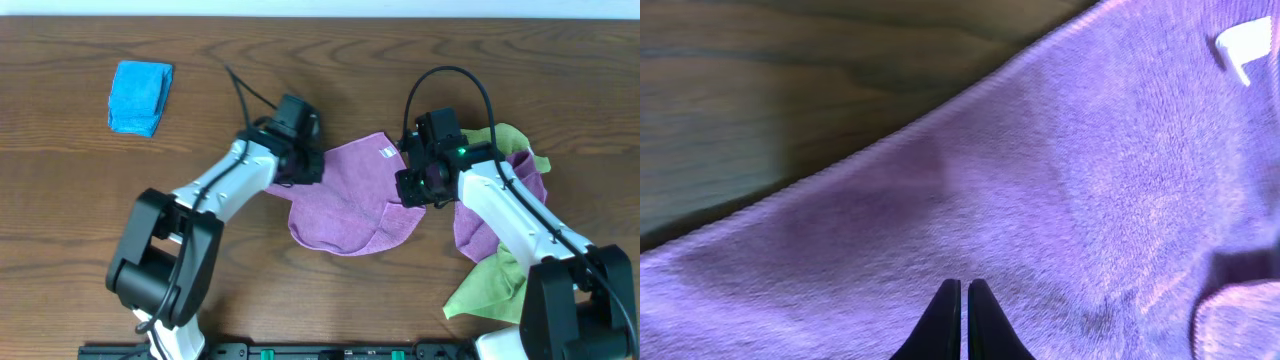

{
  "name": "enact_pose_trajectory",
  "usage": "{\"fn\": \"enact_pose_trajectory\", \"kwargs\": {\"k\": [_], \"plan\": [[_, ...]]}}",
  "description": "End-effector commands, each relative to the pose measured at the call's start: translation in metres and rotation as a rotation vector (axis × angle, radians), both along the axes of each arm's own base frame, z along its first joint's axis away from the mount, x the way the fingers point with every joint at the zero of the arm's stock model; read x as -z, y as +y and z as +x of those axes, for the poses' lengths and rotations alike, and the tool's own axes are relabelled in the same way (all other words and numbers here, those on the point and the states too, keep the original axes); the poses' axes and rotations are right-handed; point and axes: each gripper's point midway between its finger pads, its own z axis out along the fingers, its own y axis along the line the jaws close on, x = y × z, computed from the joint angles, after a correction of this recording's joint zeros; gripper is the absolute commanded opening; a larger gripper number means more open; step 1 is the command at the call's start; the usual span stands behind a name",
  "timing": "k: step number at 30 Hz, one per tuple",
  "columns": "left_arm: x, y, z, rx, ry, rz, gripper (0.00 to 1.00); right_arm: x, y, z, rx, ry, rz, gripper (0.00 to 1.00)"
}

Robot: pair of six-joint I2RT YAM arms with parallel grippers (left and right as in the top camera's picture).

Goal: Fold the cloth

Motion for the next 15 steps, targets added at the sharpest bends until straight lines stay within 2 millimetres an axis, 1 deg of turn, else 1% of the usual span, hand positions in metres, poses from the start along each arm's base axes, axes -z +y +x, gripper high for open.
{"fn": "enact_pose_trajectory", "kwargs": {"k": [1,3,15], "plan": [[0.006,0.008,0.01,-0.045,-0.068,0.108,0.06,-0.003,0.008,0.0,-0.012,0.011,0.06,0.29],[0.011,0.007,0.011,-0.049,-0.072,0.118,0.05,-0.004,0.013,-0.001,-0.019,0.018,0.087,0.29],[0.044,0.008,0.01,-0.047,-0.024,0.145,0.06,-0.008,0.025,-0.005,-0.033,0.034,0.161,0.29]]}}
